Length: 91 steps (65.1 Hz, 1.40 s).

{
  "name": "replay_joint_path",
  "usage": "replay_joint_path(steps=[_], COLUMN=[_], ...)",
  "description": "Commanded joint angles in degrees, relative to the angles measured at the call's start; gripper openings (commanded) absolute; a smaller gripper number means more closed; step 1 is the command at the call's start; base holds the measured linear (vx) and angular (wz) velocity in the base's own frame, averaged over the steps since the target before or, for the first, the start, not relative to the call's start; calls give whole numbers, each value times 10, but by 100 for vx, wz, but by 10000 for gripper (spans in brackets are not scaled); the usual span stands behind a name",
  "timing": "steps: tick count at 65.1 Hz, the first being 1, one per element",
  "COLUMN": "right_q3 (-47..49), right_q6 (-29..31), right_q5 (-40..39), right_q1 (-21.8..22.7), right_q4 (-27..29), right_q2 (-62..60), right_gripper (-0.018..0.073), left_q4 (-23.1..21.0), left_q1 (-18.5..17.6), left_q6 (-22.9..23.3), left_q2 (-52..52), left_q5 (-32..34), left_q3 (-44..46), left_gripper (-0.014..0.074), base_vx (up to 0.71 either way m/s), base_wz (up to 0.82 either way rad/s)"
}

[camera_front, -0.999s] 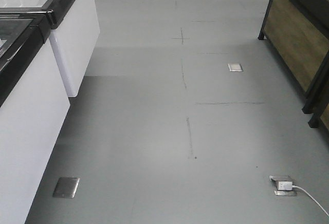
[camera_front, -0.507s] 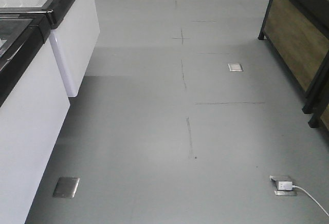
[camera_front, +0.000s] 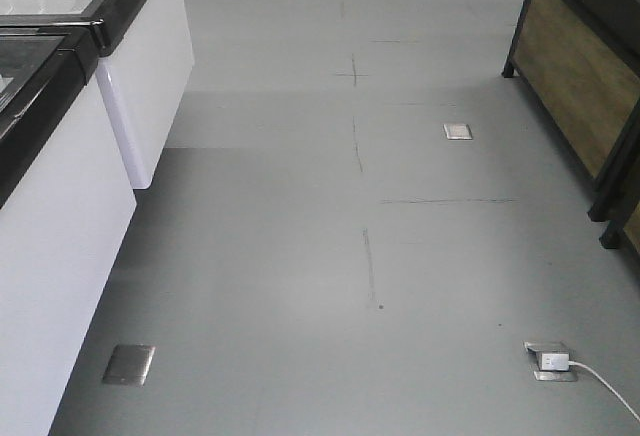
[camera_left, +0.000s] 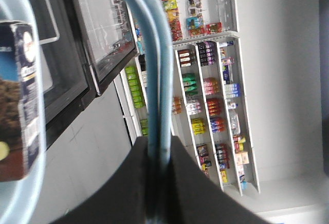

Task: Left arm holds basket, right arm returns cookies
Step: 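Lift the light-blue basket by its handle with the left gripper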

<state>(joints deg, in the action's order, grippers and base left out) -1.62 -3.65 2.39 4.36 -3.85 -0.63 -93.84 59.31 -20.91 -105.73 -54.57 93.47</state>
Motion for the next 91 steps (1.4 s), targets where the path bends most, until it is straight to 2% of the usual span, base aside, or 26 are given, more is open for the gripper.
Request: replay_joint_path(steps=[1,7,16,28,34,42,49,56,73,91], right_q3=[-10,-10,-10,-10,-10,-10,-10,-10,-10,-10], right_q6=[2,2,2,2,2,2,2,2,2,2], right_q5=[-42,-42,-42,-42,-42,-42,-42,-42,-42,-42], right_q1=[2,2,2,2,2,2,2,2,2,2], right_q4=[-6,-6,-6,-6,-6,-6,-6,-6,-6,-6], right_q2=[-8,-8,-8,-8,-8,-8,-8,-8,-8,-8], right_gripper=[-6,-6,-6,-6,-6,-6,-6,-6,-6,-6], left_q4=[-83,-83,-83,-83,-83,-83,-83,-83,-83,-83], left_q1=[-23,-50,-105,-198,-261,-341,-405,-453,-556,-645], left_q6=[3,26,24,-24,-51,-80,-142,-175,-260,-302], left_q2=[40,40,42,47,56,80,105,129,173,201], left_q5=[-11,-14,-45,-105,-112,-120,-118,-95,-112,-103], left_q3=[95,148,177,164,138,68,-10,-103,-303,-427], left_gripper=[-6,-6,-6,-6,-6,-6,-6,-6,-6,-6], base_vx=[0,0,0,0,0,0,0,0,0,0], base_wz=[0,0,0,0,0,0,0,0,0,0])
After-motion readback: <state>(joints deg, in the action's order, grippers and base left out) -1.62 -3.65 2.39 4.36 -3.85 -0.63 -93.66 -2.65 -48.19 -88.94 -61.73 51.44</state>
